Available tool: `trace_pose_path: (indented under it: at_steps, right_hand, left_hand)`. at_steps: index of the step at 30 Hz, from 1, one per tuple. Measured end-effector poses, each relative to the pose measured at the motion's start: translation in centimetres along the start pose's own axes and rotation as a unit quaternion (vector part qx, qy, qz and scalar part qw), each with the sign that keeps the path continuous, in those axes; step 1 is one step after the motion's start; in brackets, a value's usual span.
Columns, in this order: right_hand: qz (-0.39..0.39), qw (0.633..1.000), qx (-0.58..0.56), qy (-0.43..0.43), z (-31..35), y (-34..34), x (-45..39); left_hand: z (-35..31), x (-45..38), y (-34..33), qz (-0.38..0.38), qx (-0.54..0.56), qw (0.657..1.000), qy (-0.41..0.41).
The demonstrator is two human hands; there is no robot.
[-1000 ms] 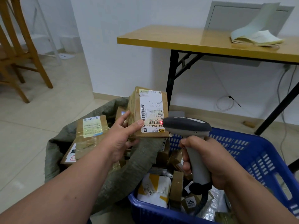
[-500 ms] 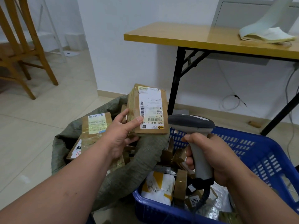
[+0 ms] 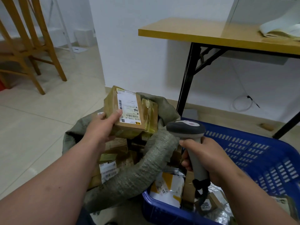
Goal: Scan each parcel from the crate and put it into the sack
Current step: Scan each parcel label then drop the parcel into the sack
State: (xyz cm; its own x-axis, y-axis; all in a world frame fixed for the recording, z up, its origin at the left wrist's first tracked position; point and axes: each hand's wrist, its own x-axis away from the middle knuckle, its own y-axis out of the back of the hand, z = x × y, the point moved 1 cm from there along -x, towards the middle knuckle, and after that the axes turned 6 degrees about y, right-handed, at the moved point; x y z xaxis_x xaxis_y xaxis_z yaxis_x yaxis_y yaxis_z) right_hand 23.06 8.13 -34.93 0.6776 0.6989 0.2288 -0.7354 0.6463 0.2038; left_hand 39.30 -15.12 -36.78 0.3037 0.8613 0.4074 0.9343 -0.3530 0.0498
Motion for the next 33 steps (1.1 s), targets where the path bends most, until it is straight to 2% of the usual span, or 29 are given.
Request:
trace_pose_path:
  at_steps: [3,5,8,11,13,16,17,19,21,27,33]
  right_hand:
    - [0.004,1.0,-0.004,-0.01,-0.2,-0.7,-0.6]
    - [0.006,1.0,-0.017,-0.02,-0.3,-1.2,-1.0]
    - [0.001,0.999,-0.022,-0.031,-0.6,-1.7,-1.6]
    - [-0.003,0.999,-0.014,-0.033,-0.7,-1.9,-2.0]
    - [-0.005,0.999,-0.017,-0.038,-0.7,-2.0,-2.2]
    - [-0.005,0.999,-0.017,-0.045,-0.7,-2.2,-2.2]
    - [-0.004,0.999,-0.016,-0.047,-0.7,-2.2,-2.2]
    - [-0.003,0.999,-0.014,-0.047,-0.8,-2.2,-2.0]
    - [-0.004,0.999,-0.015,-0.047,-0.9,-2.0,-1.9]
    - [-0.004,0.999,-0.005,-0.042,-0.9,-1.3,-1.4]
    - [0.0,0.999,0.002,-0.04,-1.0,-0.6,-1.1]
  left_hand:
    - [0.7,-0.7,-0.8,0.054,-0.015,0.998,0.033]
    - [1.4,-1.3,-1.5,0.062,-0.054,0.995,0.057]
    - [2.1,-2.4,-1.8,0.048,-0.176,0.982,0.054]
    - [2.4,-2.3,-1.6,0.079,-0.309,0.947,0.046]
    - [3.1,-2.4,-1.8,0.084,-0.384,0.919,0.015]
    - [3.4,-2.8,-1.9,0.001,-0.385,0.92,-0.072]
    - [3.3,-3.0,-1.8,-0.024,-0.405,0.908,-0.107]
    - [3.4,-3.3,-1.8,-0.018,-0.459,0.874,-0.155]
    - [4.0,-3.7,-1.9,0.023,-0.495,0.855,-0.153]
    - [4.0,-3.4,-2.2,-0.01,-0.488,0.858,-0.16]
    - [4.6,-3.7,-2.0,0.026,-0.494,0.866,-0.07]
